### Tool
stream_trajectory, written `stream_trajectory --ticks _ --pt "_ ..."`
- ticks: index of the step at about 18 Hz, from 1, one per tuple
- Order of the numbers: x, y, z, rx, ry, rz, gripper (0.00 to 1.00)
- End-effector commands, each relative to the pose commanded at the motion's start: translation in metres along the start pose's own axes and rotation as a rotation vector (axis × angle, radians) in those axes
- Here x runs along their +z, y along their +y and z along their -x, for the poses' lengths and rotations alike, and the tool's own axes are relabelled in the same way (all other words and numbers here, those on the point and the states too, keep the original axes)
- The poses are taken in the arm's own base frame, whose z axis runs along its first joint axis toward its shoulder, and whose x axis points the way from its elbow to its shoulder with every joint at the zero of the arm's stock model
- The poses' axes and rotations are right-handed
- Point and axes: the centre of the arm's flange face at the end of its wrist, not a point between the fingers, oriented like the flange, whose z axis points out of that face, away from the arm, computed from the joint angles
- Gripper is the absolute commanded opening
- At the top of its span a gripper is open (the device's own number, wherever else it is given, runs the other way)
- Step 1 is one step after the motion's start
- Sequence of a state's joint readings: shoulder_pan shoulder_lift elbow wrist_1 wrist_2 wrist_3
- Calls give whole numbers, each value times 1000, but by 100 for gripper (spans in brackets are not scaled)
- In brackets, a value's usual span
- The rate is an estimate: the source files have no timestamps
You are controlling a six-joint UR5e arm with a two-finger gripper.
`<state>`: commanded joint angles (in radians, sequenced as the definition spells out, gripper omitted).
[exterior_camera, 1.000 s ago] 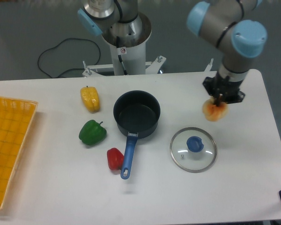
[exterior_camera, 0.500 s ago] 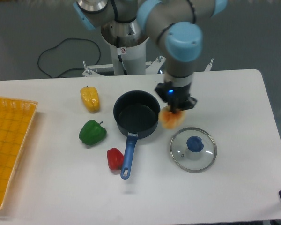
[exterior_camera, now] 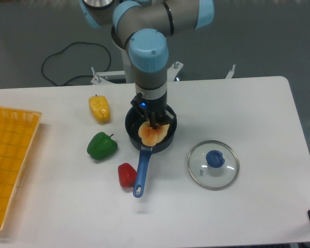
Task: Place the round bread in the pot
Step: 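Lower the bread bun into the saucepan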
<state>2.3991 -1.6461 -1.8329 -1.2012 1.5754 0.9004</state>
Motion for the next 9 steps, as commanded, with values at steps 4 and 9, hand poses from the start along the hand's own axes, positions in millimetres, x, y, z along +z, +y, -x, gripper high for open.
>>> stream_trajectory --ticks 4,9 --pt "11 13 -13 6 17 13 0" --pt "43 29 -24 -1 61 54 0"
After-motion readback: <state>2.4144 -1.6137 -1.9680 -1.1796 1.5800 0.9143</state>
